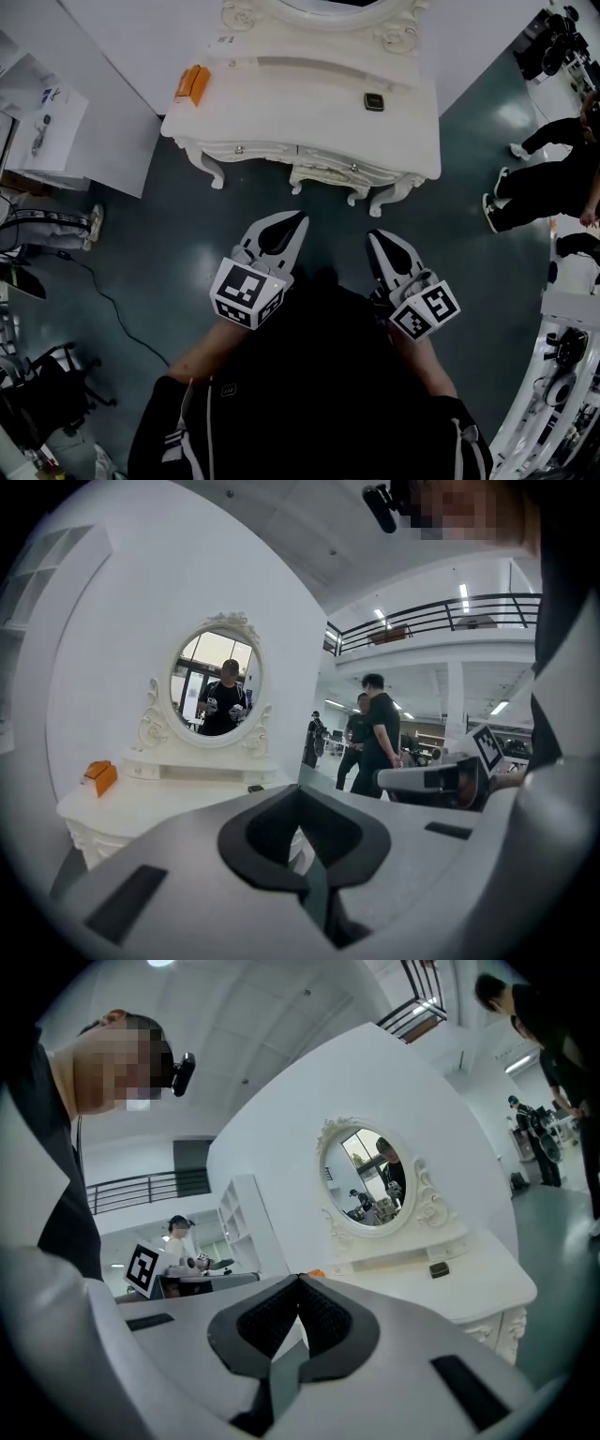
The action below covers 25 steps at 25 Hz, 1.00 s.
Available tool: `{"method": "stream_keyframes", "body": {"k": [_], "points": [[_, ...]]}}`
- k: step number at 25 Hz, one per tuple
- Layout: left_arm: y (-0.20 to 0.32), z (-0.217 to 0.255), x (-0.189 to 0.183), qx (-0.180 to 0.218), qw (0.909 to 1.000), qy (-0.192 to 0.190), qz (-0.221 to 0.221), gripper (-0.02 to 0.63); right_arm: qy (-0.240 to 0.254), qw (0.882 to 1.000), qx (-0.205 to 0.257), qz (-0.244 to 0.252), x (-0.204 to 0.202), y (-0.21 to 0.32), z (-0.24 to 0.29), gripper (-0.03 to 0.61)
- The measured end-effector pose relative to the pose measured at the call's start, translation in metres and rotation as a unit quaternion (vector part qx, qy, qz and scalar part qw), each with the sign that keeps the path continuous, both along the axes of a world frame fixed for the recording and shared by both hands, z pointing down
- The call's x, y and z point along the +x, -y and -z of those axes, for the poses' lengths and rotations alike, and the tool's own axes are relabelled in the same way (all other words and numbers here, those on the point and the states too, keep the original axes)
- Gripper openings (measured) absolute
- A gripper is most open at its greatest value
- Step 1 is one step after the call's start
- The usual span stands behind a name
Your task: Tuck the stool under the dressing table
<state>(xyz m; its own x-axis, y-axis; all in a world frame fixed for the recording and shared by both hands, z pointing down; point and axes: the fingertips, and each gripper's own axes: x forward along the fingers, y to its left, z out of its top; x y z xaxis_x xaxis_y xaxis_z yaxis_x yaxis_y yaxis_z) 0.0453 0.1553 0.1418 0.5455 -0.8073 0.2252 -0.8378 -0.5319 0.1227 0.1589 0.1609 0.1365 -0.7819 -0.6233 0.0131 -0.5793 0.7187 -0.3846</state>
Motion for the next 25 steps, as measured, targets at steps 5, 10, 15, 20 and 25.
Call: {"method": "stream_keyframes", "body": {"k": [5, 10, 15, 20, 25], "points": [[-0.009, 0.003, -0.013, -0.004, 0.9999, 0.0, -0.011, 0.006, -0.014, 1.0, 0.02, -0.004, -0.018, 0.003, 0.007, 0.018], [-0.005, 0.006, -0.029, -0.005, 1.0, -0.004, 0.0, 0.006, -0.026, 0.999, 0.025, 0.002, -0.035, 0.001, 0.01, 0.018], [0.0, 0.014, -0.036, 0.0, 0.9999, -0.014, 0.008, 0.006, -0.033, 0.999, 0.032, 0.008, -0.04, -0.001, 0.016, 0.018], [0.0, 0.011, -0.033, -0.004, 0.9999, -0.015, 0.003, 0.006, -0.031, 0.999, 0.027, -0.002, -0.033, -0.005, 0.011, 0.018], [0.0, 0.013, -0.025, -0.002, 0.9999, -0.014, -0.006, 0.006, -0.027, 0.999, 0.025, -0.013, -0.025, -0.005, 0.011, 0.018]]}}
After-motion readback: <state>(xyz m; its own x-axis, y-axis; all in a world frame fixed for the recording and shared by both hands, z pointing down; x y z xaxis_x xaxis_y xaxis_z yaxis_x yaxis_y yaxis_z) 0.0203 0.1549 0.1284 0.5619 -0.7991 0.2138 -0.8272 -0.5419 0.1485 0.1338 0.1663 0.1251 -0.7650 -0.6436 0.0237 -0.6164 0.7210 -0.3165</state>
